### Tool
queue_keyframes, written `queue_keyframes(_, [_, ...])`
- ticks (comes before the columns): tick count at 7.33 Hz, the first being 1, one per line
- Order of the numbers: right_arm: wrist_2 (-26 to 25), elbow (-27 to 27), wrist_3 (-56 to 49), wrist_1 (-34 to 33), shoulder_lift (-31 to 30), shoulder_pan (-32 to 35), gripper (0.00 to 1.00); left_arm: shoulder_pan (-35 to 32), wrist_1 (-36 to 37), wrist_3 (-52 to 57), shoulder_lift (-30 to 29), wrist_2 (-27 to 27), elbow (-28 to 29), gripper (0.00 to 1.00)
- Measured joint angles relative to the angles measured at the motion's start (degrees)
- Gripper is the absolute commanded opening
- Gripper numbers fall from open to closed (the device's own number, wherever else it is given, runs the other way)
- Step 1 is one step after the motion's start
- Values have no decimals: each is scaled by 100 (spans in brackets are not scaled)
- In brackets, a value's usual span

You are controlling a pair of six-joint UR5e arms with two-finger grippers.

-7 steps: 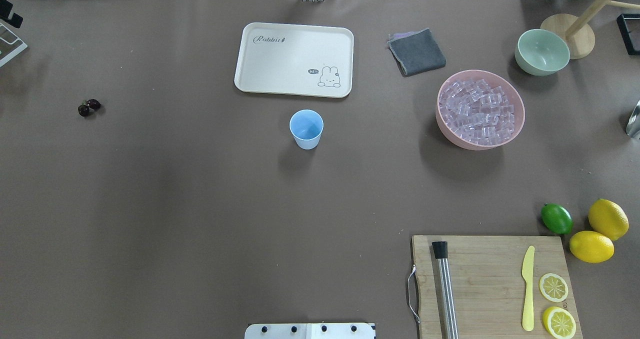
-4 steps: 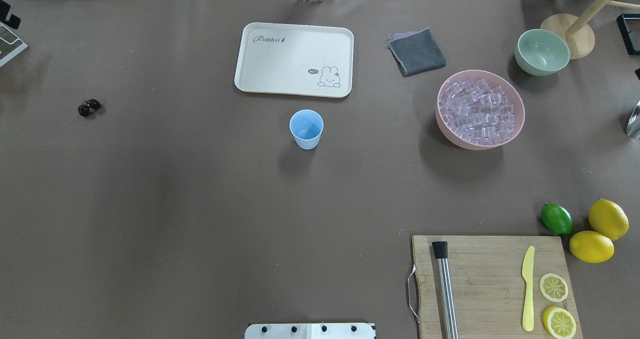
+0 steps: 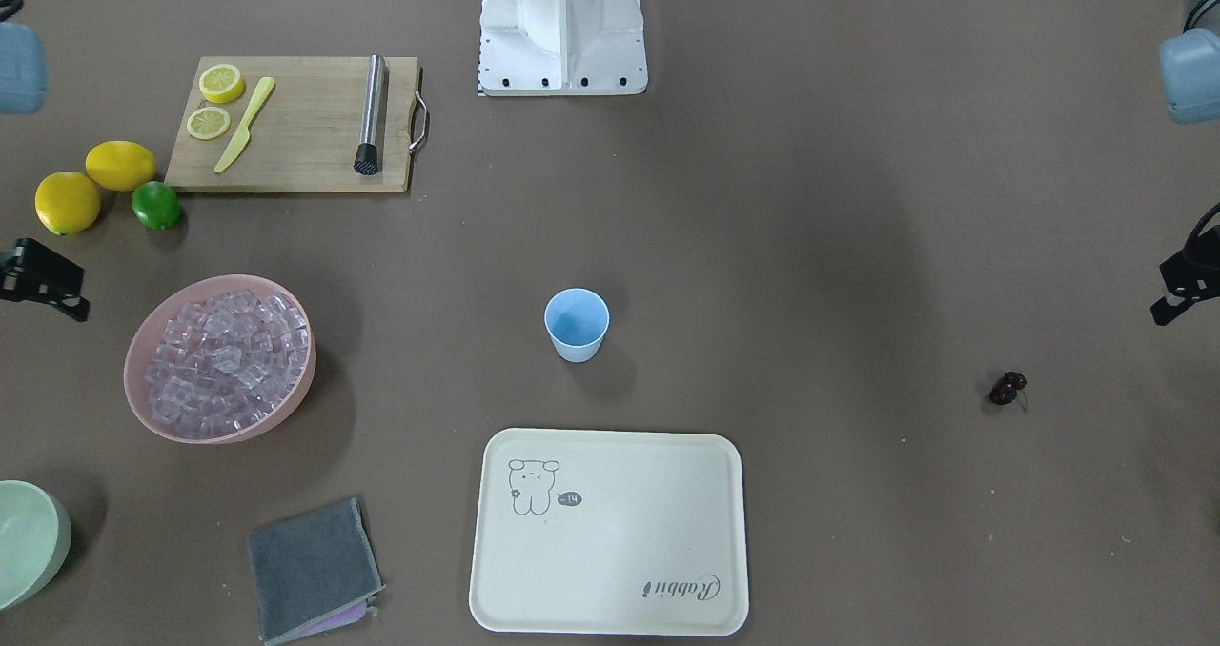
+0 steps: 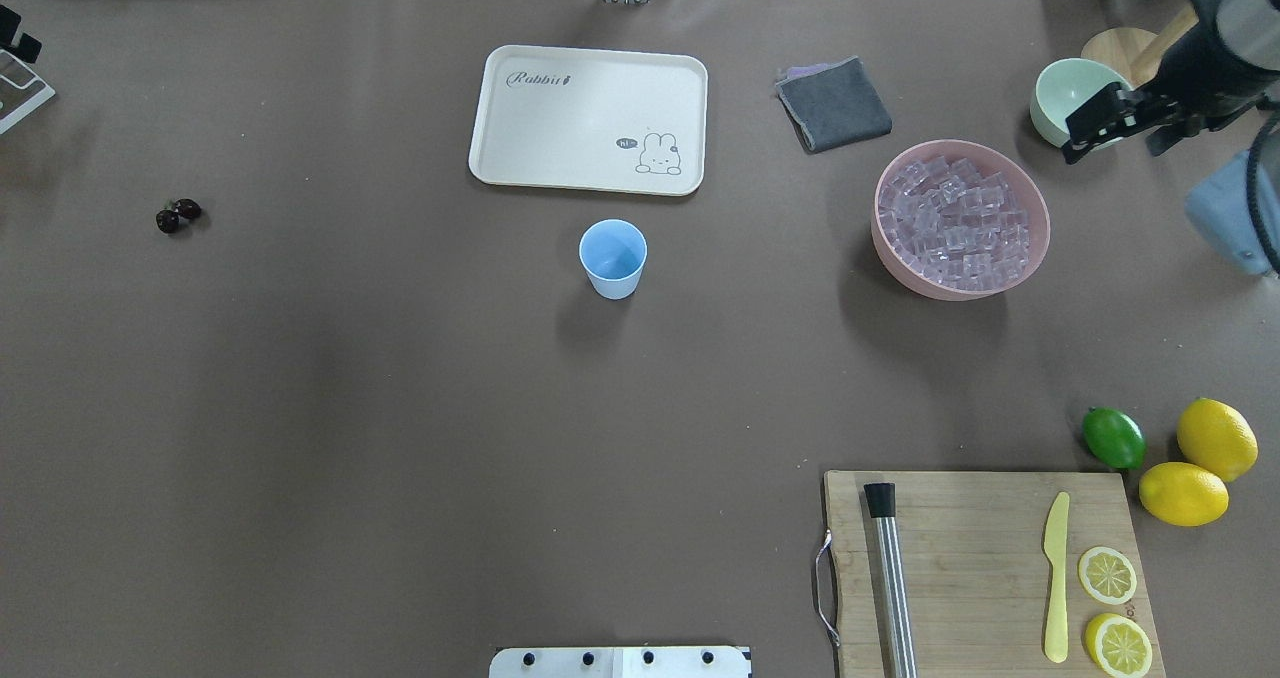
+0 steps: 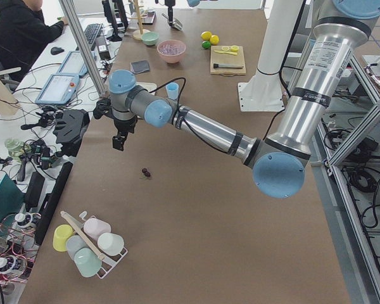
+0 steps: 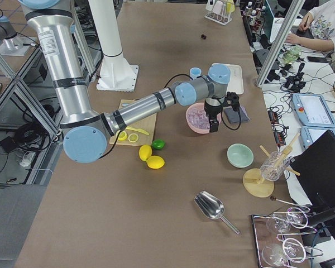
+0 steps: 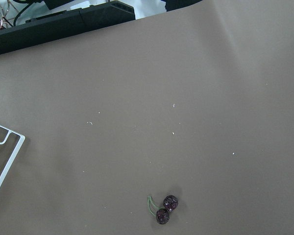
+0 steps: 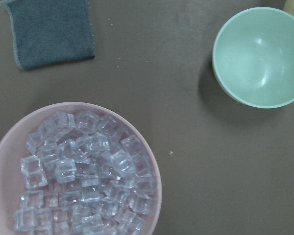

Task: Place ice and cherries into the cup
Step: 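Lower the right gripper into the pink bowl and grasp an ice cube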

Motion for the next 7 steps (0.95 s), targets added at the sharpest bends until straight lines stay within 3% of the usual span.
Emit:
queue_keyframes(1, [-241,-119,165,210,96,-255,99,6,-1,0,-3,0,1,98])
queue_keyframes(4, [-387,-906,740,1720,199,-754,99,13,0,10,-30,0,28,98])
queue_keyframes(7, [-729,-1058,932,2016,230,-1123,99,11,5,13,-23,0,55,98])
